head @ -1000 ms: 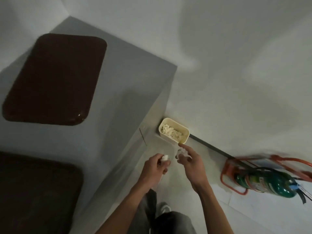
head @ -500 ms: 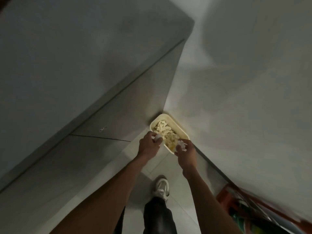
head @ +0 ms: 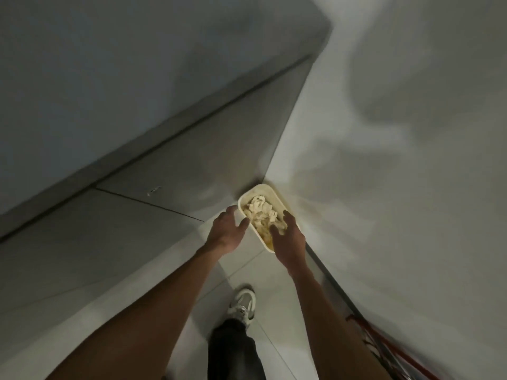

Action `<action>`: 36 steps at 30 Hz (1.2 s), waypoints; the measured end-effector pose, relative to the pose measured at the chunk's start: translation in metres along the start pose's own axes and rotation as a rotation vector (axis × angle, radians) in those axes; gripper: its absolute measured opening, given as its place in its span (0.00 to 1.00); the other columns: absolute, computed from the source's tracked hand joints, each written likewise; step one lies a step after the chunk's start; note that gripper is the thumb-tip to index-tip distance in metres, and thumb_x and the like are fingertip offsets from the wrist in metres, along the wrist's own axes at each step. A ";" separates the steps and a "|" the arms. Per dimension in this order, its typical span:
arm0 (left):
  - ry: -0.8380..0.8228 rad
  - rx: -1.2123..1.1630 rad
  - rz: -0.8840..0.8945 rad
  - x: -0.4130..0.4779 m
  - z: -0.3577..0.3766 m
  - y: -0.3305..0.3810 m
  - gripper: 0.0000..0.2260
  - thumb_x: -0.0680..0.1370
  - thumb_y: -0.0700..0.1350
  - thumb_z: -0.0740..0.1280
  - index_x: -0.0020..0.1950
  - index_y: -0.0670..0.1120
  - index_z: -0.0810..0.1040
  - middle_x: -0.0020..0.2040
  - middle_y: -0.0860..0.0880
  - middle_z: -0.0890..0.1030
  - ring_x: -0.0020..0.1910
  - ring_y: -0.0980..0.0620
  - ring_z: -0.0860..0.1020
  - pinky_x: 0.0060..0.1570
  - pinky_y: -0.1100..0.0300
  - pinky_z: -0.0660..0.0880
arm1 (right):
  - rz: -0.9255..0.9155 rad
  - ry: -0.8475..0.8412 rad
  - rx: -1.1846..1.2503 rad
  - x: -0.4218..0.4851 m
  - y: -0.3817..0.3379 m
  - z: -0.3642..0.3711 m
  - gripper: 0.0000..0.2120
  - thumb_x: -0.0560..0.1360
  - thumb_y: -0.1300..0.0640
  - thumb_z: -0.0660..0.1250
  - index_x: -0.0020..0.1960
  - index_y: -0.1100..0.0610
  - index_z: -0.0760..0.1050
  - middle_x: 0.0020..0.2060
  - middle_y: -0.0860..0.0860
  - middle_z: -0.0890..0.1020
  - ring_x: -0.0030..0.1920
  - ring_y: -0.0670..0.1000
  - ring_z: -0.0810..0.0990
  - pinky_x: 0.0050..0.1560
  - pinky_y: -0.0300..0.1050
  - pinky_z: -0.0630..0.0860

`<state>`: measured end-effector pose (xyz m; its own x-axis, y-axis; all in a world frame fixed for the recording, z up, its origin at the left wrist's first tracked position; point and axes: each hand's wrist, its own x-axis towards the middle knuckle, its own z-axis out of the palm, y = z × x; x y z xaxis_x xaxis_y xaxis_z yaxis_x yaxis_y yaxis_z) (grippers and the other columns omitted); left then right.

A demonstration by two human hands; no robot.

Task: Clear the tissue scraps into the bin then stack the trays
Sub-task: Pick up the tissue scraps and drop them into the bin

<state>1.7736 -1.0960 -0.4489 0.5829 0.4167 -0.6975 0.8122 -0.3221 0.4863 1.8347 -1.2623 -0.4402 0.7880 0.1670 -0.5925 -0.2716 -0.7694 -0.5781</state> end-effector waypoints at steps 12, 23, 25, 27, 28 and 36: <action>0.258 -0.140 0.085 -0.265 -0.151 -0.050 0.29 0.84 0.58 0.61 0.83 0.52 0.59 0.81 0.46 0.65 0.78 0.43 0.65 0.76 0.51 0.64 | -0.398 -0.048 -0.193 -0.236 -0.137 -0.024 0.31 0.85 0.36 0.56 0.84 0.46 0.59 0.80 0.53 0.69 0.80 0.58 0.66 0.79 0.59 0.62; 0.674 -0.257 0.103 -0.584 -0.245 -0.192 0.27 0.84 0.59 0.61 0.80 0.49 0.66 0.77 0.46 0.72 0.76 0.45 0.68 0.74 0.53 0.65 | -0.861 -0.170 -0.344 -0.535 -0.231 -0.005 0.31 0.85 0.35 0.55 0.83 0.48 0.61 0.80 0.53 0.69 0.79 0.56 0.66 0.77 0.54 0.64; 0.763 -0.283 0.066 -0.633 -0.261 -0.222 0.26 0.84 0.58 0.62 0.79 0.48 0.68 0.75 0.45 0.73 0.74 0.45 0.71 0.72 0.55 0.65 | -0.928 -0.211 -0.365 -0.577 -0.247 0.010 0.32 0.84 0.34 0.54 0.83 0.48 0.61 0.80 0.53 0.68 0.81 0.56 0.64 0.79 0.55 0.64; 0.835 -0.310 0.037 -0.677 -0.277 -0.252 0.26 0.84 0.58 0.62 0.78 0.47 0.69 0.75 0.45 0.74 0.73 0.45 0.71 0.73 0.55 0.66 | -0.989 -0.251 -0.381 -0.619 -0.261 0.030 0.32 0.84 0.33 0.54 0.83 0.48 0.62 0.81 0.53 0.67 0.82 0.54 0.62 0.81 0.55 0.62; 0.872 -0.326 0.024 -0.697 -0.285 -0.267 0.25 0.84 0.58 0.62 0.78 0.47 0.70 0.74 0.45 0.75 0.74 0.45 0.71 0.73 0.55 0.66 | -1.022 -0.271 -0.386 -0.638 -0.268 0.041 0.32 0.84 0.33 0.54 0.83 0.48 0.62 0.81 0.52 0.68 0.82 0.53 0.62 0.81 0.55 0.61; 1.121 -0.451 -0.118 -0.807 -0.334 -0.389 0.25 0.84 0.61 0.60 0.78 0.51 0.69 0.75 0.50 0.74 0.73 0.50 0.72 0.71 0.56 0.68 | -1.259 -0.469 -0.443 -0.773 -0.323 0.169 0.29 0.84 0.37 0.58 0.81 0.49 0.66 0.79 0.51 0.70 0.80 0.51 0.65 0.80 0.48 0.62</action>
<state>0.9948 -1.0231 0.1005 0.0193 0.9997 -0.0160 0.6659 -0.0009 0.7460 1.2195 -1.0387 0.1098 0.0921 0.9957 0.0007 0.7279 -0.0669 -0.6824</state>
